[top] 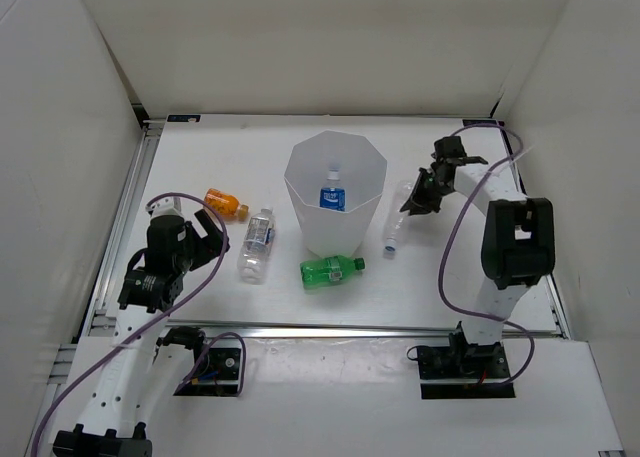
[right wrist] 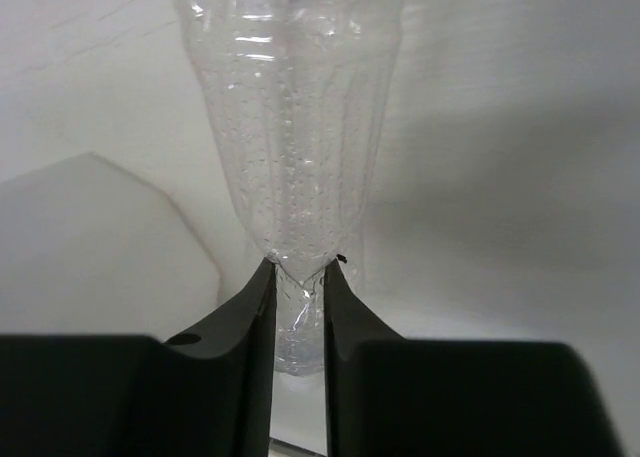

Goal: Put the plastic bottles in the bin

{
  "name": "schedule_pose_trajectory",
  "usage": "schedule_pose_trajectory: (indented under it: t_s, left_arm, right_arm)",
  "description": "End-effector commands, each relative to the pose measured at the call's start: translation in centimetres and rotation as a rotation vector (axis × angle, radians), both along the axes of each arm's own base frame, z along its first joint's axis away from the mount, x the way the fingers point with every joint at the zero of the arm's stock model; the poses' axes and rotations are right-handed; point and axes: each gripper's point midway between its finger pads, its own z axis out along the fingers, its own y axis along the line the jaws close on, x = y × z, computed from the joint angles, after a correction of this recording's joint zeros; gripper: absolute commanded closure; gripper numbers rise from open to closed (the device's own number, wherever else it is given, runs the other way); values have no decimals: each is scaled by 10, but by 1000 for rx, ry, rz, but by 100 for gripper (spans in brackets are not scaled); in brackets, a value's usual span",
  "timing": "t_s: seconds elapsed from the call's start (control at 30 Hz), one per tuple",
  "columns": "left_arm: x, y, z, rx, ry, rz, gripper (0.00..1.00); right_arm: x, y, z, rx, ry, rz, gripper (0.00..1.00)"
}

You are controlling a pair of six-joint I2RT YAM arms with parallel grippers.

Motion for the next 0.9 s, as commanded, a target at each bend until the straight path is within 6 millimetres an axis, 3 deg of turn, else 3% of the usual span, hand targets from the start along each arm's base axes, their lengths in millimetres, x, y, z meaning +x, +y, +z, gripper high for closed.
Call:
schedule_pose_trajectory:
  t_s: [0.0,0.03,0.17,0.37,0.53,0.63,0.67,0.87]
  left_arm:
    - [1,-2,0,0,-8,-16,0]
    - [1,-2,0,0,-8,-16,0]
    - [1,-2,0,0,-8,-16,0]
    - [2,-3,-2,2,1,-16,0]
    - [2,-3,-2,2,1,-16,0]
    - [2,-3,-2,2,1,-16,0]
    - [2,-3,-2,2,1,-16,0]
    - [2,-3,-2,2,1,-16,0]
  right_arm:
    - [-15,-42,13,-130,-1,-133,88]
    - [-16,-44,29,-134,-49,-141,89]
    - [-13,-46,60,-136,-118,-141,93]
    - [-16,-53,97,-148,-199,-156,100]
    - [-21,-59,160,-155,-342,-185,100]
    - [-23,-62,210,-152,-455,-193,100]
    - [-21,-58,237,-139,-517,-189,100]
    - [-39,-37,326,-70,-726,-158,100]
